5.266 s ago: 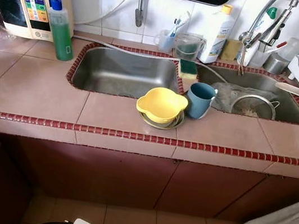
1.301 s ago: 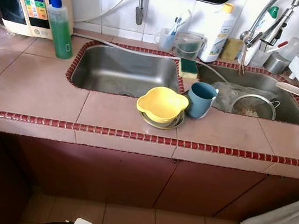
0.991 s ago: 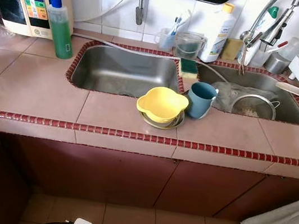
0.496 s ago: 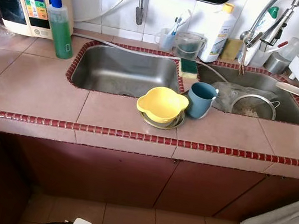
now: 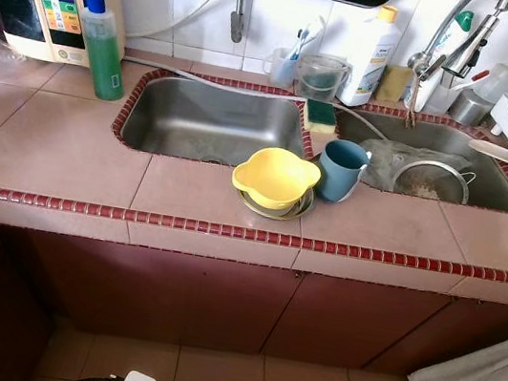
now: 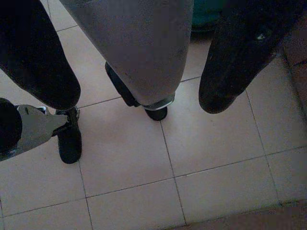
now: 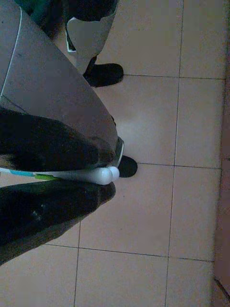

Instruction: Kitchen organization

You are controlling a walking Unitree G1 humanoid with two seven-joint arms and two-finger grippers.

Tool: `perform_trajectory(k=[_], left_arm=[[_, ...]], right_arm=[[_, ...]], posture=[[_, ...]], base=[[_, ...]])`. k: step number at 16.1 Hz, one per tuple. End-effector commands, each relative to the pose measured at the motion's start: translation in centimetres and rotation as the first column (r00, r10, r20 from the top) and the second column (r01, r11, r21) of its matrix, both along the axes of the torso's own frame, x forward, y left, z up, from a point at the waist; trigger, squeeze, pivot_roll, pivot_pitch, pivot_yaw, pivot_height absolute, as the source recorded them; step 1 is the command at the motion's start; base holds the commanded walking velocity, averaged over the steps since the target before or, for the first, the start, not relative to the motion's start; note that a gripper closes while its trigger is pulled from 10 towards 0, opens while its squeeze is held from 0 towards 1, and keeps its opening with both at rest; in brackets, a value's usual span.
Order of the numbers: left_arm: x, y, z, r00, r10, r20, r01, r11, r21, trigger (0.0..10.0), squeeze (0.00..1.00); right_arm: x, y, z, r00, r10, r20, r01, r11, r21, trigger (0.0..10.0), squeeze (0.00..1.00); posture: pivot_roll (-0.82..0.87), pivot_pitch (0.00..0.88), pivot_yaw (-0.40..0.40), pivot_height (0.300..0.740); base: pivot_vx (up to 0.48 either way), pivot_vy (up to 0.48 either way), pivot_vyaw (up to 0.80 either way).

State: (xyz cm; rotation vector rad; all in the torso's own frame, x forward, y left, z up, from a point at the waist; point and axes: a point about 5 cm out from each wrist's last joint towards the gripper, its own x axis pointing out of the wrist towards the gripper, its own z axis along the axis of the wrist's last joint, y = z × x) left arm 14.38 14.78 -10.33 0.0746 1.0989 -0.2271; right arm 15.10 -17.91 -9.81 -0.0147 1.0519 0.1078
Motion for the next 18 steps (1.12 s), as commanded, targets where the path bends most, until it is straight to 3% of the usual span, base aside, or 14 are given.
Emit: perform_trajectory(k=[1,14,18], left_arm=[[-0.1,0.0,0.0,1.000,0.000,-0.008,0.000,1.000,0.004,10.0,0.00],[0.1,-0.1,0.0,1.000,-0.010,0.001,0.010,1.000,0.005,10.0,0.00],[2.6,-0.2,1.2,0.987,-0.104,0.120,0.102,0.995,0.022,10.0,0.00]], right_arm=[[-0.1,-0.2,0.0,1.000,-0.010,-0.004,0.010,1.000,-0.001,10.0,0.00],[-0.1,-0.3,0.0,1.000,-0.006,-0.006,0.006,1.000,-0.010,10.0,0.00],[1.8,-0.7,0.9,0.996,0.024,0.083,-0.023,1.000,-0.011,10.0,0.00]], posture=[[-0.05,0.000,-0.012,0.740],[-0.05,0.000,-0.015,0.740],[-0.05,0.000,-0.017,0.740]], base=[[0.000,0.000,0.00],[0.000,0.000,0.00],[0.000,0.000,0.00]])
